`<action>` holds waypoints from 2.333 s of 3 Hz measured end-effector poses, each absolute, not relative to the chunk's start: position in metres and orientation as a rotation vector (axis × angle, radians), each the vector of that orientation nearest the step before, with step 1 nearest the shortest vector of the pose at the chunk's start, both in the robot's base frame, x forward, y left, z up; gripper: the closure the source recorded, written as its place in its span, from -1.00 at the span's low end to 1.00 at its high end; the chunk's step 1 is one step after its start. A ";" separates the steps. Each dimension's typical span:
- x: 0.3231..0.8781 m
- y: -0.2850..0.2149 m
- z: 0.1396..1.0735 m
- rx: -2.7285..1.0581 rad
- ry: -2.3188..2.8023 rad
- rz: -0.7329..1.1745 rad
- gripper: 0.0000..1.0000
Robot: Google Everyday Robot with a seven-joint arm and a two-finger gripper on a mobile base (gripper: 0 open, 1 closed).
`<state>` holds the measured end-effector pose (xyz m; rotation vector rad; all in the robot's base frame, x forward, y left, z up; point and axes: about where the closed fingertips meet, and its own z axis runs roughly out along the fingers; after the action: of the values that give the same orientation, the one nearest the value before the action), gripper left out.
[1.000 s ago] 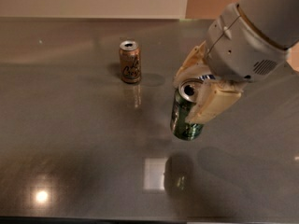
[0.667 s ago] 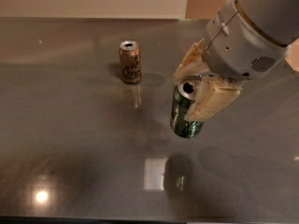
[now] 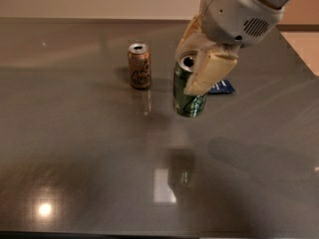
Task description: Move green can near orange can
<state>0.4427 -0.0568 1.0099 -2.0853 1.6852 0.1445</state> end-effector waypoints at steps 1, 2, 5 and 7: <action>0.478 -0.042 1.011 -2.095 1.689 0.159 1.00; 0.506 -0.026 1.002 -2.116 1.694 0.169 1.00; 0.576 -0.023 0.982 -2.064 1.745 0.170 1.00; 0.600 -0.027 0.957 -2.043 1.784 0.222 1.00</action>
Offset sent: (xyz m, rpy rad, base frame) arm 0.0977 0.0466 -0.0230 -0.0455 0.0775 0.0312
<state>0.6003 -0.0269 0.9568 -2.0432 1.7835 0.2221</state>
